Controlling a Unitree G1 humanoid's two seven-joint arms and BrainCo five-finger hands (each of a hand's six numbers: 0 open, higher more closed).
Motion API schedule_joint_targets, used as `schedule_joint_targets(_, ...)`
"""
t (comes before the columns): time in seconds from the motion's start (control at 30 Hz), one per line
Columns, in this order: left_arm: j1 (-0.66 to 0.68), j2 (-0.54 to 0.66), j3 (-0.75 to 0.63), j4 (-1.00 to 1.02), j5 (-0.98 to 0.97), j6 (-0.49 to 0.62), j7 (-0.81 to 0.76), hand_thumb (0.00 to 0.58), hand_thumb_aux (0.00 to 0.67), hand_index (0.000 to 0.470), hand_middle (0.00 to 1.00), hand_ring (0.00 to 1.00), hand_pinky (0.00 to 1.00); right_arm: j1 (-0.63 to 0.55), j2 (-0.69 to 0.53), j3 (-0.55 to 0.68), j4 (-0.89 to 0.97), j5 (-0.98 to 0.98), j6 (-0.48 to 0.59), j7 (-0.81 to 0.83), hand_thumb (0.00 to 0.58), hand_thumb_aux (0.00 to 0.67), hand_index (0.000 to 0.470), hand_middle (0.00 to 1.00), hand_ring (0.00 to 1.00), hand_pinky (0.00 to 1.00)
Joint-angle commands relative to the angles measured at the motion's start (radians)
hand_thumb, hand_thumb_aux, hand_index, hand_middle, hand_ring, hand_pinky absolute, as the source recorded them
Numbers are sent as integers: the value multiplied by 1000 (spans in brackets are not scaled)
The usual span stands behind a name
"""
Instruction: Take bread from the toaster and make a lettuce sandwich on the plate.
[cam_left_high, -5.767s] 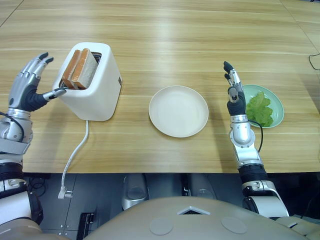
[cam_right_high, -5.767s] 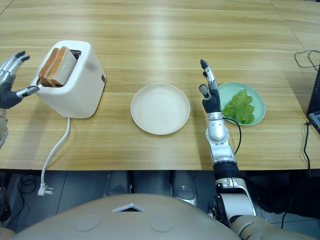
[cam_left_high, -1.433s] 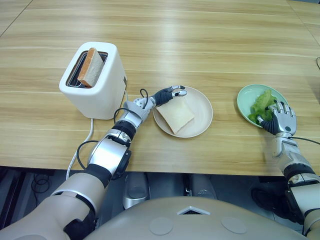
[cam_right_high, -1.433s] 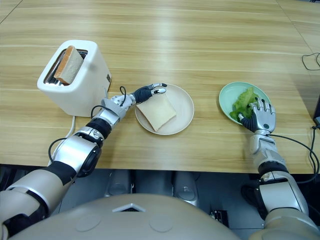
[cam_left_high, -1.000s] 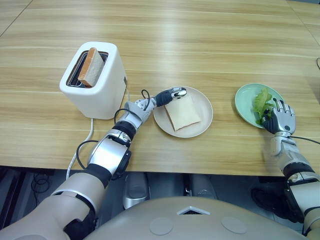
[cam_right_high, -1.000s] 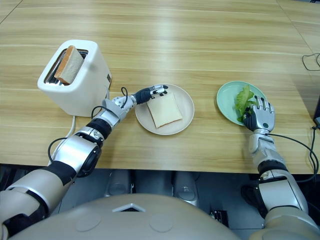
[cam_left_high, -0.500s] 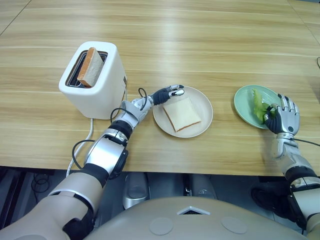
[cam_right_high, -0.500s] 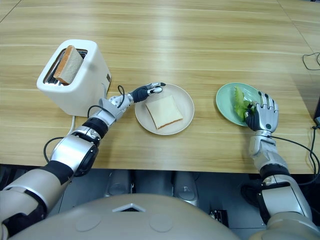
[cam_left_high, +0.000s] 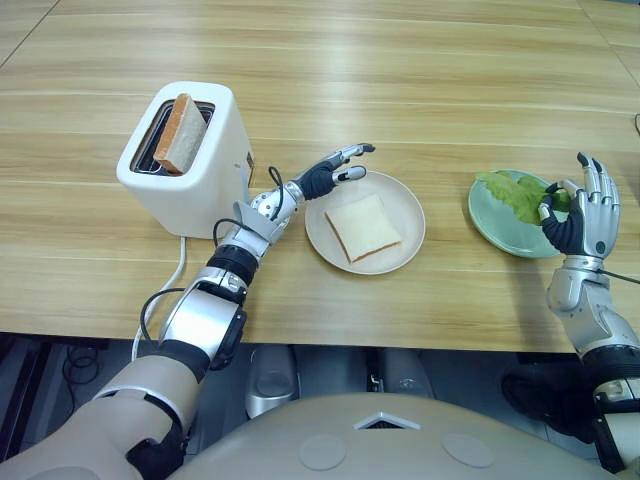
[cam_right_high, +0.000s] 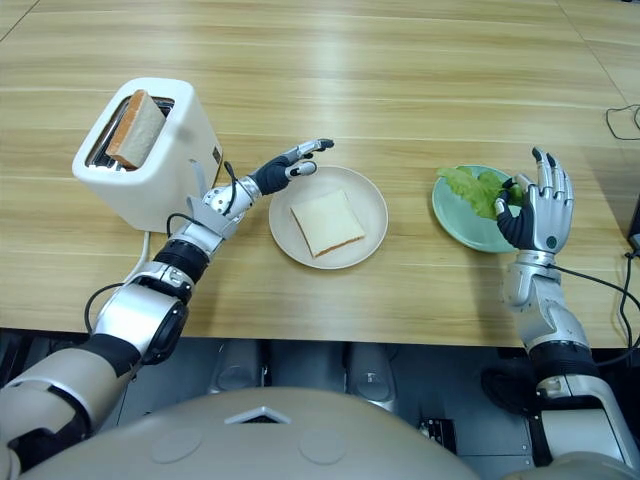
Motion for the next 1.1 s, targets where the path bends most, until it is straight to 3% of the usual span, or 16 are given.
schedule_joint_targets(0.03,89,44,32,-254,-30,30,-7,0,0,0,0,0,0,25,25,-9,-142,13,-22,74,580,670,460,0,0,0)
schedule_joint_targets(0.27,213,165,144,-652,-19,84,40,0,0,0,0,0,0,-3,108,39,-277,-21,-37,185,580,670,460,0,0,0)
schedule_joint_targets(0.57,323,343,384,-826,-41,105,116,0,0,0,0,0,0,-110,223,172,-246,-107,-61,279,580,670,460,0,0,0)
schedule_joint_targets(0.77,405,463,531,-812,-151,100,86,0,0,0,0,0,0,-182,292,267,-119,-176,-71,278,580,670,460,0,0,0)
schedule_joint_targets(0.9,425,529,592,-729,-99,135,123,0,0,0,0,0,0,-215,335,317,-35,-197,-82,270,580,670,460,0,0,0)
schedule_joint_targets(1.1,440,578,533,-589,73,223,205,0,0,0,0,0,0,-240,368,370,79,-208,-104,260,580,670,460,0,0,0)
